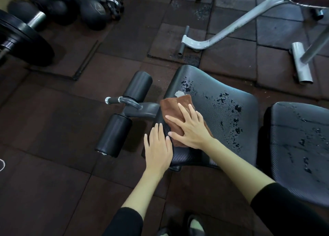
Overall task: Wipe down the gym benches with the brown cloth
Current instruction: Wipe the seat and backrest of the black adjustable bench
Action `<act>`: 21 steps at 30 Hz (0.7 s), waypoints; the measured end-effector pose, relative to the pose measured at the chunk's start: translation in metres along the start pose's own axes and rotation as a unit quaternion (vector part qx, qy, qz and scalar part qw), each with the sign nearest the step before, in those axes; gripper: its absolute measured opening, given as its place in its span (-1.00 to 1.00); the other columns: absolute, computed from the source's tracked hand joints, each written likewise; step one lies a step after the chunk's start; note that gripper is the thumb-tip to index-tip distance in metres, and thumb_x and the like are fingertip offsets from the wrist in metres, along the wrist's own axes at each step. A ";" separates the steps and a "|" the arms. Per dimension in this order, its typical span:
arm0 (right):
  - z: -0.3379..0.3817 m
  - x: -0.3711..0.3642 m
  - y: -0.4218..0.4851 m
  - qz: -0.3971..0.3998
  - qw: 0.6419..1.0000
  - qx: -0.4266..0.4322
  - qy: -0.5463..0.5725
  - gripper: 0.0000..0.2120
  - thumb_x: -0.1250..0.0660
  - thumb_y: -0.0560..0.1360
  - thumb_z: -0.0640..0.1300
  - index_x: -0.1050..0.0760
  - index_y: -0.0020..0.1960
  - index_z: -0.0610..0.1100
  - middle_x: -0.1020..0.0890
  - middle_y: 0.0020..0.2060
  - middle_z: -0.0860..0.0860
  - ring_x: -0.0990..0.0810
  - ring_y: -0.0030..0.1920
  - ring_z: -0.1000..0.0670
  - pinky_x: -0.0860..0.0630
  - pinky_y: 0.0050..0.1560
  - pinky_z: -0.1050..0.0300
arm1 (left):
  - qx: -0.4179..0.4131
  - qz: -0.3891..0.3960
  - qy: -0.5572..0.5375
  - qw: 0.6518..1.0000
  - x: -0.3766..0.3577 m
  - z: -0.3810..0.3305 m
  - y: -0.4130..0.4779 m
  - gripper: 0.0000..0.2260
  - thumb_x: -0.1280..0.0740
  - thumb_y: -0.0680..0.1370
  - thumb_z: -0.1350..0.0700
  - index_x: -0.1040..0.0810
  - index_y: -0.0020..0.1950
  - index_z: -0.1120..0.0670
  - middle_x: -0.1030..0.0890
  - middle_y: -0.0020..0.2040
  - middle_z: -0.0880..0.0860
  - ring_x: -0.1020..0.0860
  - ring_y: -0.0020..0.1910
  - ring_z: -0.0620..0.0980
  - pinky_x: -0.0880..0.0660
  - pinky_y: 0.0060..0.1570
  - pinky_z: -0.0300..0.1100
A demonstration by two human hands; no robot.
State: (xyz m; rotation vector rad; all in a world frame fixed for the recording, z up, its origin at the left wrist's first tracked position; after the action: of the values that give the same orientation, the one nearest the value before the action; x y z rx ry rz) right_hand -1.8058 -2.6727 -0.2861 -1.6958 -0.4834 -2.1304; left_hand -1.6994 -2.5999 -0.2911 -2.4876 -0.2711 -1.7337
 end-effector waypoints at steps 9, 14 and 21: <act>-0.011 0.011 0.004 -0.064 0.998 0.030 -0.001 -0.55 -0.19 0.42 0.23 -0.46 0.29 0.24 -0.35 0.44 -0.04 -0.28 0.41 -0.25 -0.28 0.25 -0.18 | -0.014 -0.004 0.029 0.999 -0.006 -0.016 0.021 -0.54 -0.07 0.54 0.02 -0.42 0.36 0.19 -0.46 0.35 0.16 -0.42 0.34 0.10 -0.37 0.26 0.11; -0.053 0.020 0.035 -0.081 0.997 -0.009 0.015 -0.56 -0.20 0.40 0.18 -0.49 0.27 0.20 -0.39 0.41 -0.03 -0.27 0.42 -0.24 -0.26 0.30 -0.16 | -0.053 -0.001 0.017 0.998 -0.009 -0.036 0.049 -0.57 -0.11 0.52 0.02 -0.45 0.32 0.14 -0.47 0.33 0.14 -0.44 0.31 0.10 -0.41 0.22 0.07; -0.061 0.025 0.039 -0.087 0.994 -0.050 0.054 -0.62 -0.22 0.39 0.14 -0.53 0.18 0.18 -0.44 0.35 0.00 -0.32 0.38 -0.21 -0.30 0.29 -0.16 | -0.024 -0.009 -0.007 1.000 -0.009 -0.035 0.055 -0.56 -0.10 0.53 0.02 -0.42 0.34 0.19 -0.47 0.33 0.13 -0.43 0.32 0.08 -0.43 0.24 0.05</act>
State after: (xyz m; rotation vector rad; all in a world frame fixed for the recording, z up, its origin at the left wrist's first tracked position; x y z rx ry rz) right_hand -1.8437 -2.7384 -0.2736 -1.6315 -0.5182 -2.3931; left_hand -1.7237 -2.6613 -0.2863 -2.5382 -0.2572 -1.7515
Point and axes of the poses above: each hand's wrist, its own y-axis towards the middle knuckle, its own x-axis out of the back of the hand, z = x × y, the point moved 10 cm from there along y, towards the middle knuckle
